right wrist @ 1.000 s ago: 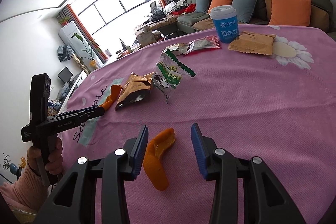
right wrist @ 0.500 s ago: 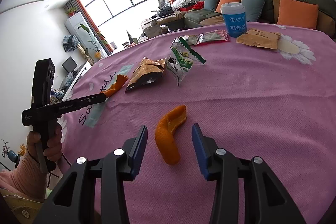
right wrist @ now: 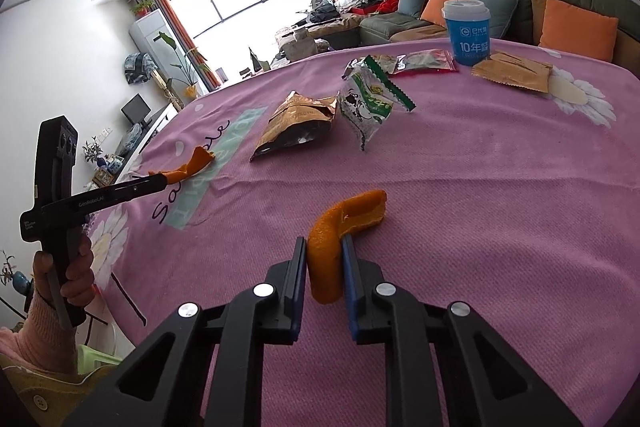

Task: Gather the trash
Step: 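Grasp an orange peel with the right gripper while the left gripper grasps another orange peel, then lift both orange peels and carry them toward the teal bin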

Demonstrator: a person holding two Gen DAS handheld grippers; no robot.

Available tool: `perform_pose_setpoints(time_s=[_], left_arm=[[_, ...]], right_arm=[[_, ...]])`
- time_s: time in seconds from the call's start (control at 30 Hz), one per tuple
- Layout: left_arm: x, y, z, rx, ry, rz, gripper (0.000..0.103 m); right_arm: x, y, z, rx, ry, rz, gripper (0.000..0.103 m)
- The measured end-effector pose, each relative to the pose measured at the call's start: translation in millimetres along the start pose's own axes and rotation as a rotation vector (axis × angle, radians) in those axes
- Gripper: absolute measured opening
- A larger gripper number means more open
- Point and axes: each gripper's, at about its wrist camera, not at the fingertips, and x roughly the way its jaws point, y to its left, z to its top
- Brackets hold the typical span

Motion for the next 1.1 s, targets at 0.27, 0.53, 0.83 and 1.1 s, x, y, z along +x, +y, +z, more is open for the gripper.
perform_pose_setpoints(time_s=[0.27, 0.53, 0.83, 1.1], left_arm=[[-29, 18, -15, -0.029, -0.042, 0.019, 0.017], [-59, 38, -34, -0.066, -0.080, 0.035, 0.017], [-93, 65, -50, -0.117, -0.134, 0.077, 0.016], [-120, 95, -61, -0.174, -0.171, 0.121, 0.016]], right_arm=[[4, 32, 8, -0.061, -0.013, 0.062, 0.015], [27, 78, 16, -0.126, 0.006, 0.179, 0.015], [53, 131, 25, -0.211, 0.046, 0.293, 0.015], [69, 171, 33, -0.279, 0.074, 0.368, 0.015]])
